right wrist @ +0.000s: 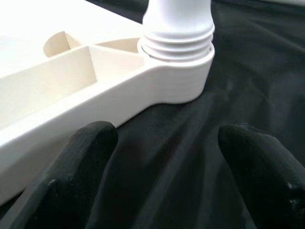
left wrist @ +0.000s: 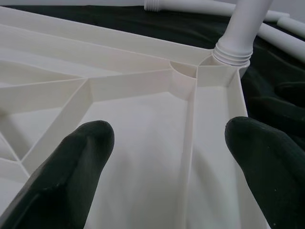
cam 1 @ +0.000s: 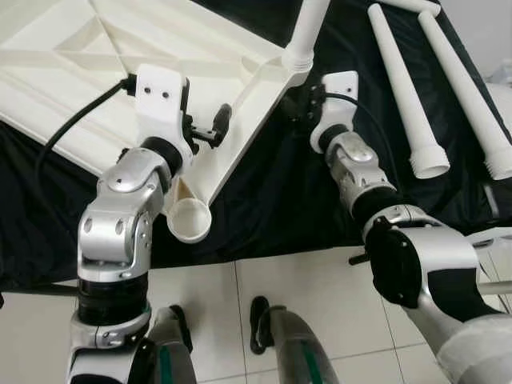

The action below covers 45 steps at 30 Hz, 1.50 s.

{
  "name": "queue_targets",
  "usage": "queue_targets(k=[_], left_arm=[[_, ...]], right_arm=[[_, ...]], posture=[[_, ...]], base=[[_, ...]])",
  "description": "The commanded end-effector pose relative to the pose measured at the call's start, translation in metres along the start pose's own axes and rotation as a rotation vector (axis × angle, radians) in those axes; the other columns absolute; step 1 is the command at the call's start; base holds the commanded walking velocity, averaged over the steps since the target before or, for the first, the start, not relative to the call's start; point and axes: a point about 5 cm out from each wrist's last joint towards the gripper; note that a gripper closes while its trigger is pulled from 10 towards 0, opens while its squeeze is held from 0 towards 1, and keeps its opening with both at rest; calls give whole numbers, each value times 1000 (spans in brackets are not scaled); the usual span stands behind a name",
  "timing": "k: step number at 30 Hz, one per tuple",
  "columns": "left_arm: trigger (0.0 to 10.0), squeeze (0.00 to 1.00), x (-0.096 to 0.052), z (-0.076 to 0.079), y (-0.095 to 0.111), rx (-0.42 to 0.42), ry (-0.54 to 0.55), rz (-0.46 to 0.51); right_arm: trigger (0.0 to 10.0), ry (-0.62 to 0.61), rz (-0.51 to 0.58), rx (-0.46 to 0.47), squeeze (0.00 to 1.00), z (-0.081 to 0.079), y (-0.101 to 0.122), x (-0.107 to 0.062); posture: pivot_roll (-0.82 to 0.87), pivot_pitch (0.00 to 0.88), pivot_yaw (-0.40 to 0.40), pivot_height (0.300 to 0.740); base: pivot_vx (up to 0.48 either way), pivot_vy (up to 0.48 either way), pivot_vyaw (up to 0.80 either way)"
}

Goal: Building children table

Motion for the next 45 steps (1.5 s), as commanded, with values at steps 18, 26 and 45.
queue_targets(k=[18,26,45], left_arm=[[10000,0,17,-21,-29,-48,112,-87],[10000,0,24,-12,-23,-54,113,-38],[10000,0,16,9,-28,43,134,36]], right_arm=[[10000,-97,242,-106,0,56,24,-47],[10000,-251,324,-152,0,75,38,-73],[10000,-361,325,-212,0,65,29,-112]], posture=[[54,175,-92,740],[34,141,-83,740],[36,126,-95,740]], base=[[0,0,0],[0,0,0],[0,0,0]])
Point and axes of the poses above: a point about 5 cm out from each wrist's last joint towards the gripper, its own x axis pointing out of the wrist towards the gripper, its own y axis along the axis of the wrist's last joint, z = x × y, and after that the axes turned 13 degrees about x, right-handed
